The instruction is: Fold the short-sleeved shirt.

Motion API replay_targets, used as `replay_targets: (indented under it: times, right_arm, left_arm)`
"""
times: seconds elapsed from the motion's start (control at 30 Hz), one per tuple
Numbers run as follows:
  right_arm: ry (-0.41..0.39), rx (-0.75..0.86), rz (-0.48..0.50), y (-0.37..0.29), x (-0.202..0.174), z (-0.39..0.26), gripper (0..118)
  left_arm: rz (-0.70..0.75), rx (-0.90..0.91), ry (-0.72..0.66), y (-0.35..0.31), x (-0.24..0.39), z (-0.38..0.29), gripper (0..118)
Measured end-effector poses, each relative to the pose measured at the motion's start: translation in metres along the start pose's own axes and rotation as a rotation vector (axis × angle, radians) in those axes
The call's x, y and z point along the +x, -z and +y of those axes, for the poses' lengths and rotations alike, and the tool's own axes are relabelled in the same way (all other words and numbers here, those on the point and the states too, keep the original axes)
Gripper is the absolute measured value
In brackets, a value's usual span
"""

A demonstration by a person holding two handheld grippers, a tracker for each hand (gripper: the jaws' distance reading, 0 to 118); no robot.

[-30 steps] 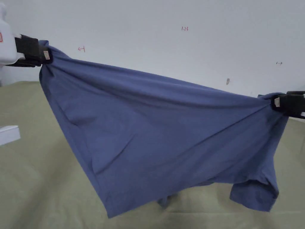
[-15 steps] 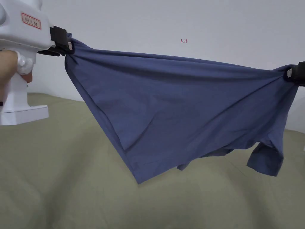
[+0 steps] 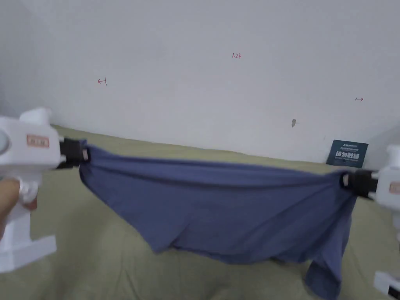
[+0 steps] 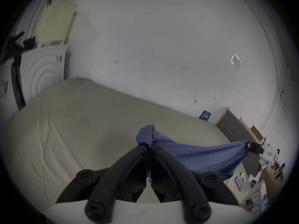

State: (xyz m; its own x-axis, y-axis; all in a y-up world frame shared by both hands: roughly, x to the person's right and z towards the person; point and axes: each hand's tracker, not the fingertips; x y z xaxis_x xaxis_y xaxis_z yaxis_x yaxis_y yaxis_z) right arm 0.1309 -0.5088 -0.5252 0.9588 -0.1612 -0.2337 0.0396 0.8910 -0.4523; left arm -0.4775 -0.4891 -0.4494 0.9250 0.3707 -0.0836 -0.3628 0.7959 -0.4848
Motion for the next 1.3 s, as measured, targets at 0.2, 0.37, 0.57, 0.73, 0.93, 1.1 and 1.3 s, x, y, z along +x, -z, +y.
replay_targets:
  times: [0.2, 0.37, 0.57, 0.73, 0.93, 1.1, 1.3]
  right_arm:
    - [-0.020, -0.126, 0.038, -0.023, 0.010, -0.107, 0]
    - [0.028, -0.230, 0.054, -0.043, 0.026, -0.185, 0]
    - [0.080, -0.330, 0.013, -0.060, 0.032, -0.241, 1]
    - [0.259, -0.341, -0.018, -0.066, 0.037, -0.250, 7]
    - [0.212, -0.200, 0.031, -0.107, 0.016, -0.220, 88]
    - [-0.033, 0.050, -0.066, -0.178, -0.040, -0.206, 92]
    - [-0.139, 0.117, -0.177, -0.225, -0.093, -0.230, 0]
  left_arm:
    - [0.013, -0.145, -0.101, -0.015, -0.041, -0.107, 3]
    - [0.041, -0.238, -0.226, -0.030, -0.083, -0.184, 3]
    - [0.091, -0.317, -0.336, -0.053, -0.099, -0.252, 3]
    - [0.072, -0.299, -0.442, -0.069, -0.098, -0.278, 18]
    - [0.087, -0.136, -0.383, -0.110, -0.075, -0.267, 90]
    - [0.214, 0.127, 0.070, -0.165, -0.010, -0.257, 90]
    - [0.269, 0.199, 0.214, -0.198, 0.065, -0.283, 49]
